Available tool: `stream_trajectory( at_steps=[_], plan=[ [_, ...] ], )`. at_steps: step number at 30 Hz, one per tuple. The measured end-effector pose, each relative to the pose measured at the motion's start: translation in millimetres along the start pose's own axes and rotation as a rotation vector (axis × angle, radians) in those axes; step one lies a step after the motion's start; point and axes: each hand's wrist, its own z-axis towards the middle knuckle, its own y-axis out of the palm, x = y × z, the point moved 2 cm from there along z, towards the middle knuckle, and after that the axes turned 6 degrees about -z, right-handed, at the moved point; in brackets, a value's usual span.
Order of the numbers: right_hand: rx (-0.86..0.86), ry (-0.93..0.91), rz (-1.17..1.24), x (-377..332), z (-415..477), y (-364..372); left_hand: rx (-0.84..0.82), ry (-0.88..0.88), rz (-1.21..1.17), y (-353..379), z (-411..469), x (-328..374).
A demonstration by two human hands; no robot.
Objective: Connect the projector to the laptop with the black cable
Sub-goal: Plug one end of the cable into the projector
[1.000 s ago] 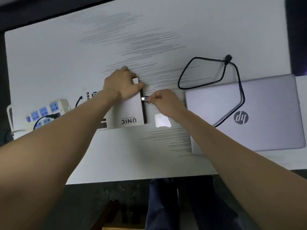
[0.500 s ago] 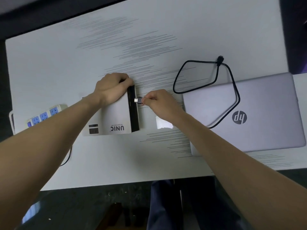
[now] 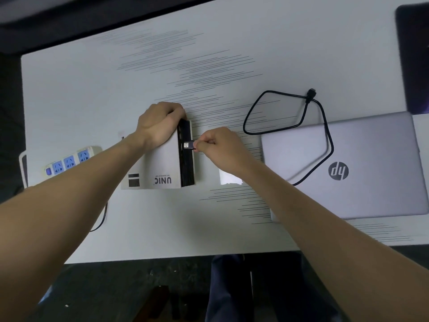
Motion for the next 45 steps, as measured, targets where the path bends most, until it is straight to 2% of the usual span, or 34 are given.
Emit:
stream_trajectory(
  at_steps=[14,26,32,38,45],
  plan=[
    [0.018,-0.01,-0.068,-9,6,10,0.028,0.017,-0.007,-3,2,-4],
    [-0.001,-0.007,-0.212,-16,12,4,0.035,0.027,0.011,-1,3,-4],
    [0.043,-0.051,-0.328,-23,12,3,0.07,0.009,0.044,0,4,-3],
    [-0.015,-0.066,-0.33,-19,17,-1,0.128,-0.023,0.096,5,4,3],
    [0.003,-0.087,-0.264,-16,14,1,0.165,-0.035,0.128,9,6,6]
  ],
)
